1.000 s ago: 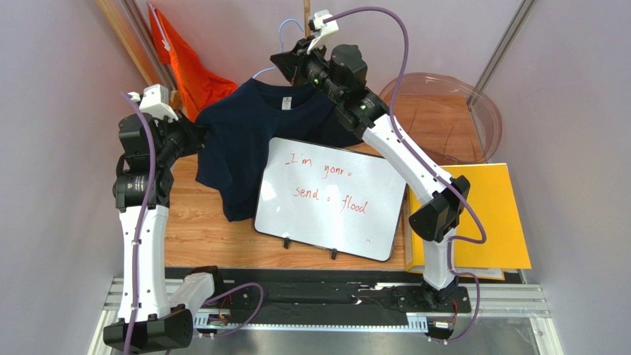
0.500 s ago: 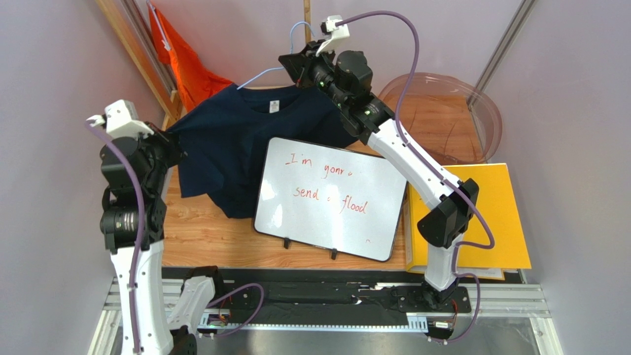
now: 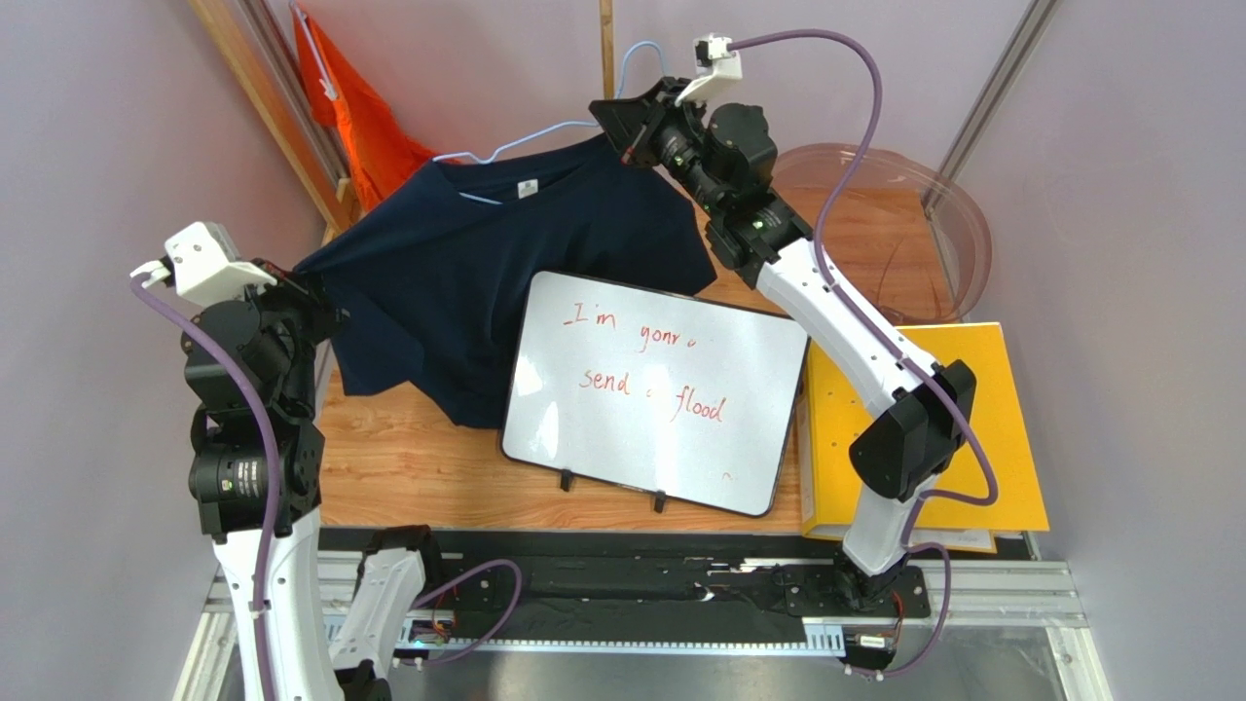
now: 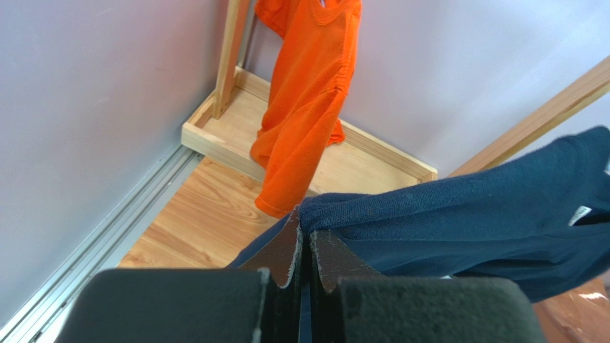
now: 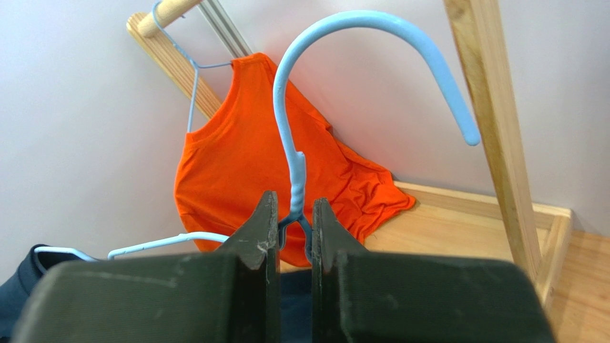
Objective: Remove the t-shirt from the hanger
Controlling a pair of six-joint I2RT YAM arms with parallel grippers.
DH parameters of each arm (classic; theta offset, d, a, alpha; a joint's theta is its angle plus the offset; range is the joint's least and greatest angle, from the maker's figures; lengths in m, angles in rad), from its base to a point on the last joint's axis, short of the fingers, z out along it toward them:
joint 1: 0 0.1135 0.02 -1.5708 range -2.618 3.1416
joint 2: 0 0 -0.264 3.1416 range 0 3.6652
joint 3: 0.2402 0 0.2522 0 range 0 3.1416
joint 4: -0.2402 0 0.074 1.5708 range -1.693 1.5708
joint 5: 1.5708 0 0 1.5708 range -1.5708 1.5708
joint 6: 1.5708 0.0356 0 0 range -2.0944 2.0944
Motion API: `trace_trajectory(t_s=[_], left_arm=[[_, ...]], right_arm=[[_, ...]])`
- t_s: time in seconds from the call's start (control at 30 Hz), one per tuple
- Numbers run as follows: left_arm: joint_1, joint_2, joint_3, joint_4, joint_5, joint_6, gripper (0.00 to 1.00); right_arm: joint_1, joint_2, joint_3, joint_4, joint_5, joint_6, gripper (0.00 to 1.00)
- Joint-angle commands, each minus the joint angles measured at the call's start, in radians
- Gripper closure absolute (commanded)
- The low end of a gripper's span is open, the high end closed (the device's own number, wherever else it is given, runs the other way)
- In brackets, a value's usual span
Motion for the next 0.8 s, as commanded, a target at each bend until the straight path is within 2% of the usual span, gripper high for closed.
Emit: trace_trajectory(t_s=[0.0,0.27,0.5,0.67,0.77], left_arm=[[0.010,-0.011,0.042,0.023,-0.116,0.032,1.00],[0.010,0.000,0.044,0.023,-0.090,0.035,1.00],[0.010,0.044,0.054,0.046,0.033,0.056,1.00],[0.012,0.121,0.094,0.045,0.163,0.062,1.00],[0.010,0.155,0.094,0.060,0.156,0.067,1.00]], right_arm=[[-0.077,-0.088,-0.048,0.101,0.063,0.042,1.00],[-0.127,-0.067,-0.038,0.091,0.000,0.203,1.00],[-0.129,0.033,0.061,0.124,-0.169,0.407,1.00],[-0.057,0.107,0.179,0.067,-0.221,0.363,1.00],[-0.009,0.136,0.248,0.038,-0.253,0.360,1.00]])
